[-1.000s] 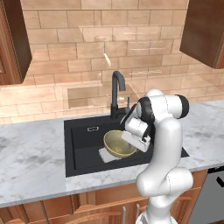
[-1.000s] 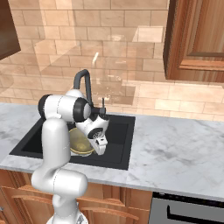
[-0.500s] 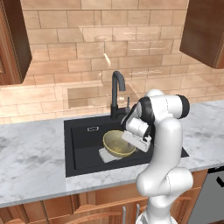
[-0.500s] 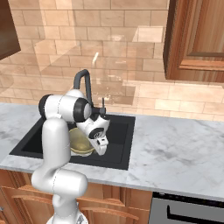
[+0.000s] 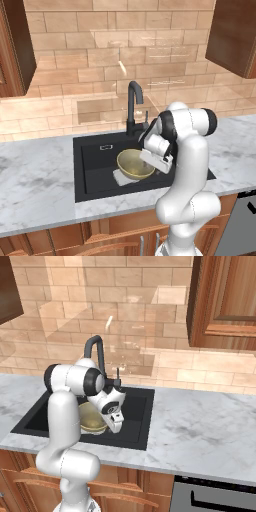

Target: Pick the bowl and colander and place them in the sink. Then turn on the water.

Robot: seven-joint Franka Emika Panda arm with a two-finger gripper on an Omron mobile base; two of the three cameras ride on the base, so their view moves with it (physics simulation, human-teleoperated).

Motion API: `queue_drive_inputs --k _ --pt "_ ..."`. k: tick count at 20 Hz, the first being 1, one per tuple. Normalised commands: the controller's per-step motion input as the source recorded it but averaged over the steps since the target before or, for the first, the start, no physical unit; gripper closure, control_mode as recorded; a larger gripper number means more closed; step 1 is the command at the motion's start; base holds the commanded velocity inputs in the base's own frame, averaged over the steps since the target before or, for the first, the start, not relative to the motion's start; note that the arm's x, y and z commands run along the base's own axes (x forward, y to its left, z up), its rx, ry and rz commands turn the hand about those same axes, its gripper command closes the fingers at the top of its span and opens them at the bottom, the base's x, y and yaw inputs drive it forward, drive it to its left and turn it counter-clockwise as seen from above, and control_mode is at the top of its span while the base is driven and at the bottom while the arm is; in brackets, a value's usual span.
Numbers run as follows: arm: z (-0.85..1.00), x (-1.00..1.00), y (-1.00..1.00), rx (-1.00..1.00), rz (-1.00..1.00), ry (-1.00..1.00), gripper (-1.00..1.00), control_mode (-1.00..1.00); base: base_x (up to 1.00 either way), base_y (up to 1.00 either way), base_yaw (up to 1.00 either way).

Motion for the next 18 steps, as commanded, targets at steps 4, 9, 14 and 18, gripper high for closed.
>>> queue_drive_inputs --k 4,9,14,18 --pt "0.26 -0.01 0.0 0.0 0.0 0.0 -1.0 -1.0 0.0 0.0 0.0" --pt "0.44 -0.04 0.0 0.0 0.02 0.0 -1.0 -1.0 0.0 0.0 0.0" --pt "0.57 -0.09 0.0 0.0 0.05 0.0 -1.0 -1.0 0.0 0.0 0.0" --pt "0.51 -0.11 0.0 0.0 0.05 0.0 -1.0 -1.0 0.0 0.0 0.0"
